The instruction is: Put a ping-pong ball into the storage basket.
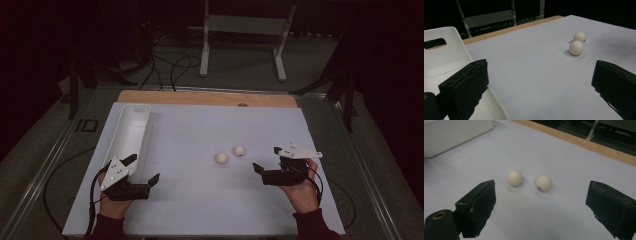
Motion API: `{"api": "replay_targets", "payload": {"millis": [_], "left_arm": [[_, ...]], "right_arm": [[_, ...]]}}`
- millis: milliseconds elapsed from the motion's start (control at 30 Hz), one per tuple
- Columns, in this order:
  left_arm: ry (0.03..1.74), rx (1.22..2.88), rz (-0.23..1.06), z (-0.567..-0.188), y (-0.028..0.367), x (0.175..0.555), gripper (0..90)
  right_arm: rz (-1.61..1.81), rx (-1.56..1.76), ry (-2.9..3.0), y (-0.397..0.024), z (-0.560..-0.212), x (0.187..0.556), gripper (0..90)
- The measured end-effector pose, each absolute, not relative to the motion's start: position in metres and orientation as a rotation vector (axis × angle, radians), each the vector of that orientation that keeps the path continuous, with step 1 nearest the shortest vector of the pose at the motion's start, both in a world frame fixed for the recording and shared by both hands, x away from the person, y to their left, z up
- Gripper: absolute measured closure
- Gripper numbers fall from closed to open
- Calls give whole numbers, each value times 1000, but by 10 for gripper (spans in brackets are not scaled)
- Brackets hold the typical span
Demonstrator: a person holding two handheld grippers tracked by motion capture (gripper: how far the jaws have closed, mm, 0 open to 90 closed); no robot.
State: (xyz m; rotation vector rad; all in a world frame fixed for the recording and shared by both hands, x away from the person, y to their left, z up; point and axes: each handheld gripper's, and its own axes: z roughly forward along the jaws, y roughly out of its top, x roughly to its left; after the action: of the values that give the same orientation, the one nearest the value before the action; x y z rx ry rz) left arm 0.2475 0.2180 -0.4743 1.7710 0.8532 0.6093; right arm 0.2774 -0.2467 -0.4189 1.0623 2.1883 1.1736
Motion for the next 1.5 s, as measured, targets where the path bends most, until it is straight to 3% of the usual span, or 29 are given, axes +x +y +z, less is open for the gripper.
{"api": "replay_targets", "payload": {"millis": [1500], "left_arm": [[847,1777,608,-475,218,248,15]], "right_arm": [[1058,1061,2278,-212,-407,316,90]]}}
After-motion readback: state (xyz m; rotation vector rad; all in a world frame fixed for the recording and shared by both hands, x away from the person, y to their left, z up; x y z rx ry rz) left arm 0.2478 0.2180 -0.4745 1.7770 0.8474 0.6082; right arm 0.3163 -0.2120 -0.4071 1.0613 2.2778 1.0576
